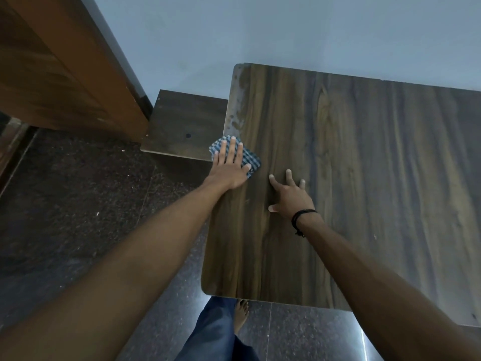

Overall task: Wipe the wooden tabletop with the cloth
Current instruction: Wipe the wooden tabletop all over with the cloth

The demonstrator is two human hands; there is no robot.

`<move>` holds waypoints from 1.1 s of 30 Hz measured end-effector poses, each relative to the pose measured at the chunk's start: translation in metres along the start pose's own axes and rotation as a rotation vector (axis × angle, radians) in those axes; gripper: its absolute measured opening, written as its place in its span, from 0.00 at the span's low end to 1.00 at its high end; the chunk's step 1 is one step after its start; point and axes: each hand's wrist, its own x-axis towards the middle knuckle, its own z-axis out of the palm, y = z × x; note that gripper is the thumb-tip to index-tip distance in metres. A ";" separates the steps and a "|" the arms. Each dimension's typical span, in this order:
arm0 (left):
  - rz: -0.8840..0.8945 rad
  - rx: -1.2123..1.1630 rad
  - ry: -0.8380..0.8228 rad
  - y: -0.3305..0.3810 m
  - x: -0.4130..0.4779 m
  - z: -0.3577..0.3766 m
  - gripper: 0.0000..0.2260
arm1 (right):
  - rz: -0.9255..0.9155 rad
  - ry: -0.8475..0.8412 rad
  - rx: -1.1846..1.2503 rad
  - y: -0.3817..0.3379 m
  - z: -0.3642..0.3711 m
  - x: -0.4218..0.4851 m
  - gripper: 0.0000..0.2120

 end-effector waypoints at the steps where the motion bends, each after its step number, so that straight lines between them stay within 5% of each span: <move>1: 0.012 -0.005 0.014 -0.001 -0.001 0.002 0.31 | -0.001 0.000 0.000 0.000 0.000 0.000 0.46; 13: 0.013 -0.002 0.013 -0.002 0.032 -0.018 0.31 | -0.025 -0.010 0.041 -0.015 -0.066 0.053 0.54; 27: 0.015 -0.080 0.104 0.006 0.153 -0.099 0.31 | -0.037 -0.053 -0.008 -0.014 -0.054 0.063 0.52; 33: 0.031 -0.079 0.148 0.001 0.129 -0.069 0.30 | -0.033 -0.078 0.007 -0.013 -0.057 0.063 0.52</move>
